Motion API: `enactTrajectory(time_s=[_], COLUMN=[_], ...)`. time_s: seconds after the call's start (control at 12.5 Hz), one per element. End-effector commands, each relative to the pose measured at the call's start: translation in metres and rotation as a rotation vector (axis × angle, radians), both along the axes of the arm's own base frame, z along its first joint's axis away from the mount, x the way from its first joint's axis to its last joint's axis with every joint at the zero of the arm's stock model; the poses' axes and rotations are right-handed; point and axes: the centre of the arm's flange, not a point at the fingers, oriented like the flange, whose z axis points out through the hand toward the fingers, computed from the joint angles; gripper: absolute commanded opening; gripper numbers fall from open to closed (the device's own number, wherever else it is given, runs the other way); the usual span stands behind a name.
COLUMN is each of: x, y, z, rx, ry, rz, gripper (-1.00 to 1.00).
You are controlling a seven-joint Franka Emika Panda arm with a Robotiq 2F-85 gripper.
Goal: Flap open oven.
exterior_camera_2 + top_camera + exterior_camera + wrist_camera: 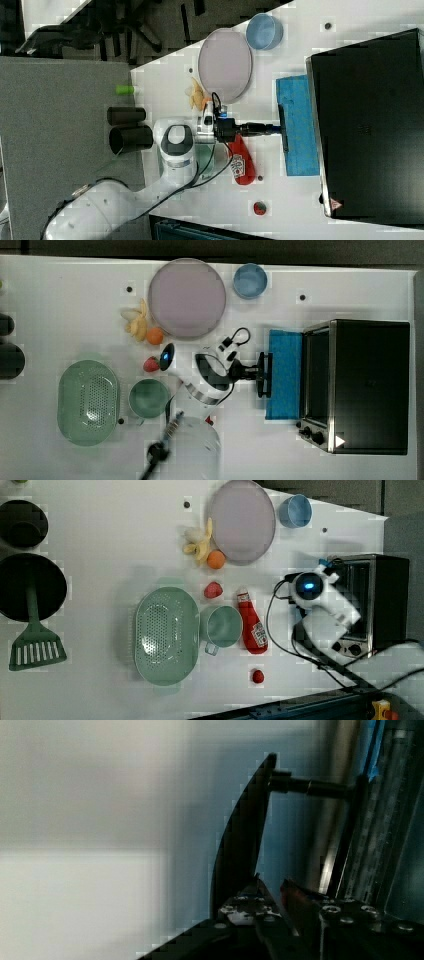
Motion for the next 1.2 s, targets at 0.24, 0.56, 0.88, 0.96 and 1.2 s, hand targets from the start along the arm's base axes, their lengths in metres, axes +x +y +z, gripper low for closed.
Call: enactTrajectory(time_s=[0.24,0.56,0.88,0.96,1.2], x=[0.016,0.021,0.042,0.047,0.064], y=[0.024,0.029,0.045,0.048,0.056], z=[-0.04,-0.044,-0.005,0.01,0.066], rx=[-0.149,-0.216,-0.093,-0.046,0.109], ry=[-0.054,-0.074,-0.174,-0.198,-0.29], rz=[0.012,-0.01,-0.049,-0.084,-0.219], gripper=[-0.65,-0.65,-0.65,-0.65,-0.65])
